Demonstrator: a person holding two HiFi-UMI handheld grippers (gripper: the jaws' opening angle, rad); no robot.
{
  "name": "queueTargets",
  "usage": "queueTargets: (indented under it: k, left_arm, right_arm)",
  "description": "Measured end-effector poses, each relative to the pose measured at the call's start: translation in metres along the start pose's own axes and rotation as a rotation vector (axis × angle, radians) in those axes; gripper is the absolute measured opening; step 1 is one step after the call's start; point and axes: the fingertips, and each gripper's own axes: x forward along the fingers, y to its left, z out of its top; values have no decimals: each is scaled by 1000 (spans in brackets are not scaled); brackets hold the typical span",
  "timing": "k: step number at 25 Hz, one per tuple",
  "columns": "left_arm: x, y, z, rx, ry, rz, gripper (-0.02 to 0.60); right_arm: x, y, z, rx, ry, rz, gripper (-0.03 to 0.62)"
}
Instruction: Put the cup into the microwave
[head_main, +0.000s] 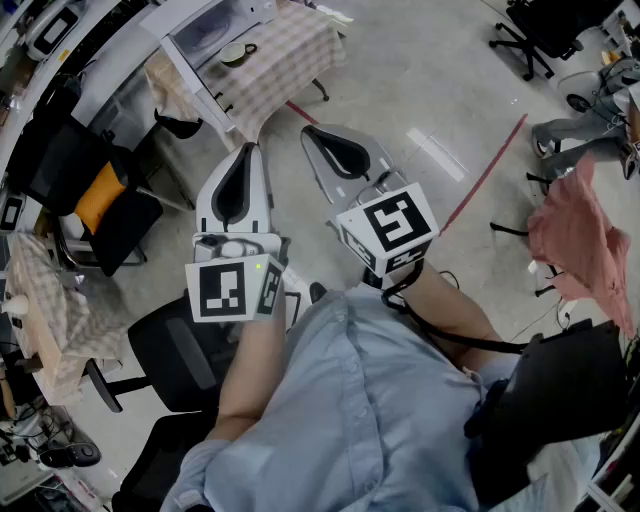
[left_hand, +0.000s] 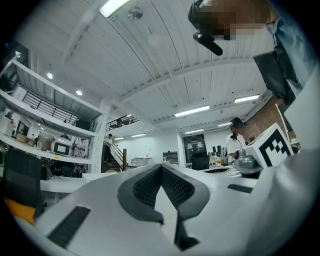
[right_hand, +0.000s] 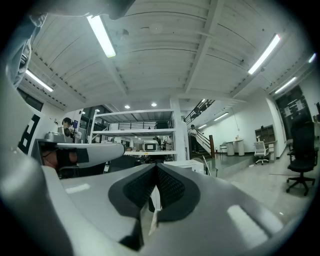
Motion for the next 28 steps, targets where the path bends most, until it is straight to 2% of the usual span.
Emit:
queueTargets:
  k: [7,13,24,28]
  left_arm:
    - [11,-9,-4,11,10,-1,5]
    - [26,-36,-8,22,33,-13,5]
    - [56,-93,-10,40,51,-6,5]
    - [61,-98,-20,47,74,8,5]
  right_arm:
    - [-3,-13,-2,16,-5,4,2]
    - [-19,-37,-5,58,-13,8,2]
    - [-42,-79,-4,109,-32,80,3]
    - [-41,-85,-14,124,-16,98,3]
